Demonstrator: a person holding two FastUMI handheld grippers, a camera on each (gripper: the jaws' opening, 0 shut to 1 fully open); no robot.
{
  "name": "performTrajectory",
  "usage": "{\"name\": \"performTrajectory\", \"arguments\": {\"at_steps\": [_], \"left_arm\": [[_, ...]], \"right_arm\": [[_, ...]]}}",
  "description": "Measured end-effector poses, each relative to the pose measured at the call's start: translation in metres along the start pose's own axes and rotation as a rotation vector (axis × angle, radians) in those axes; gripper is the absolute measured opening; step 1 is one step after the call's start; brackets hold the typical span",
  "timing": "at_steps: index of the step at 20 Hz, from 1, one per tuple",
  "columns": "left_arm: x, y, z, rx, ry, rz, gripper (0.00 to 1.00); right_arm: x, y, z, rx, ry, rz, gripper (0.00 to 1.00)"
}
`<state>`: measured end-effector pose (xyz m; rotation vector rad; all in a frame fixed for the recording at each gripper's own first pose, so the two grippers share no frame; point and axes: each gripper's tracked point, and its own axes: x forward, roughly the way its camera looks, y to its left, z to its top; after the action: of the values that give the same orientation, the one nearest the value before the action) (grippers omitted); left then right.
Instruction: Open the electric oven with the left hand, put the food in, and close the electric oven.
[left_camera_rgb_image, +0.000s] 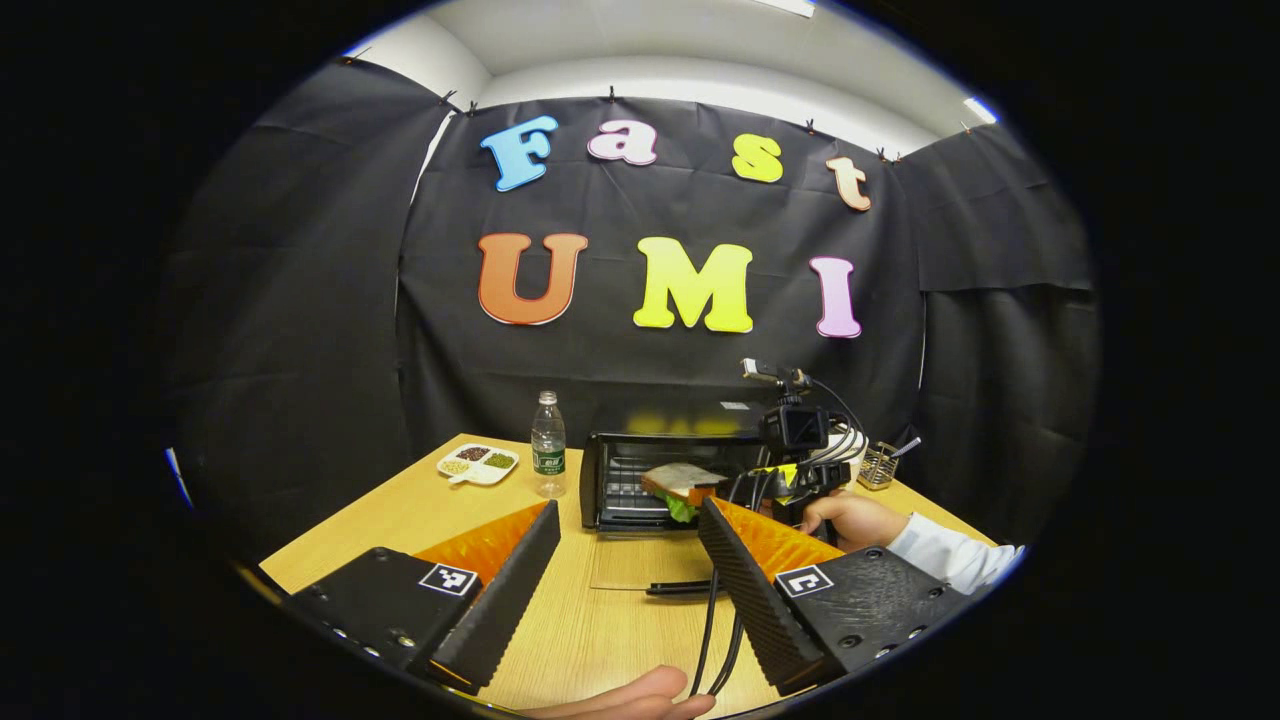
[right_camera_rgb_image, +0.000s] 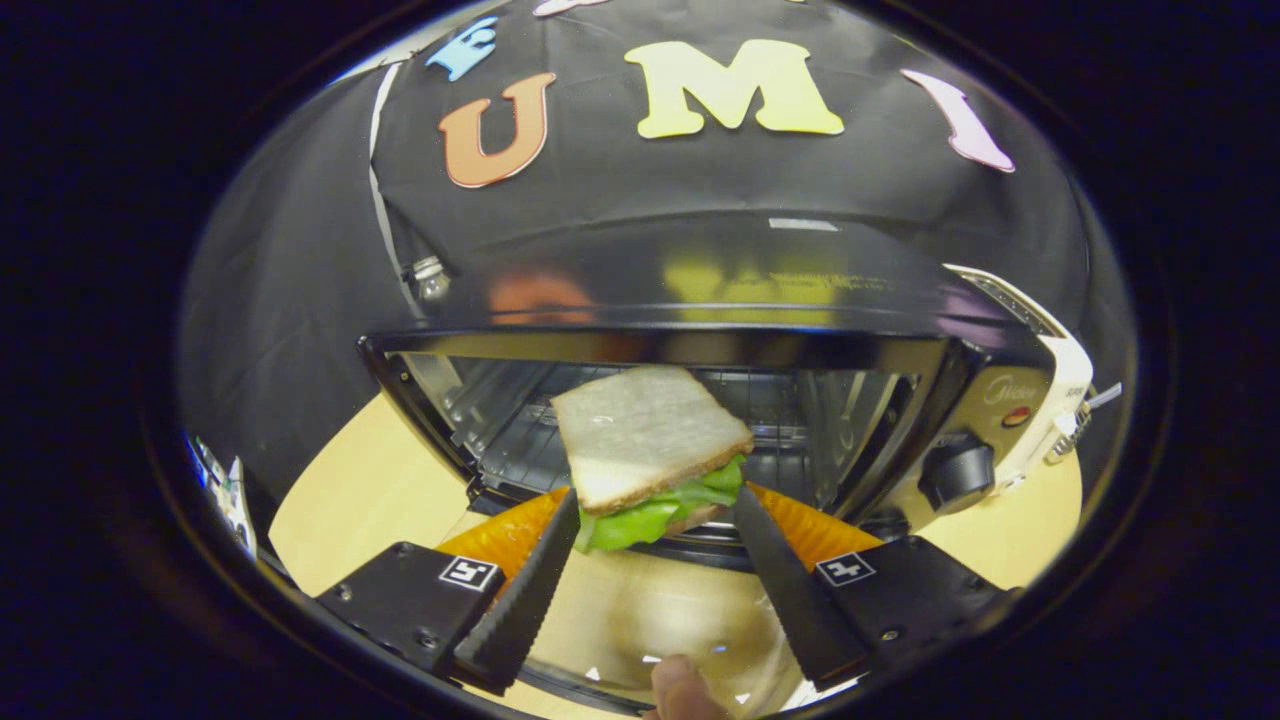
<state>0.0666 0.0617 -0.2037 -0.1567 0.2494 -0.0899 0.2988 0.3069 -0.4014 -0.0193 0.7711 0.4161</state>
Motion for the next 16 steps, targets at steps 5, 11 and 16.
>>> {"name": "performTrajectory", "arguments": {"at_steps": [5,11,16], "left_arm": [[0.005,0.001,-0.007,0.015,0.008,0.021,0.92],[0.028,-0.002,-0.028,0.015,0.049,0.036,0.92],[0.046,-0.013,-0.064,0.021,0.134,0.045,0.93]], "right_arm": [[-0.053,0.006,0.009,0.039,-0.092,0.072,1.0],[-0.177,-0.02,0.034,0.035,-0.339,0.089,1.0],[-0.286,-0.08,0.051,0.009,-0.57,-0.059,1.0]]}}
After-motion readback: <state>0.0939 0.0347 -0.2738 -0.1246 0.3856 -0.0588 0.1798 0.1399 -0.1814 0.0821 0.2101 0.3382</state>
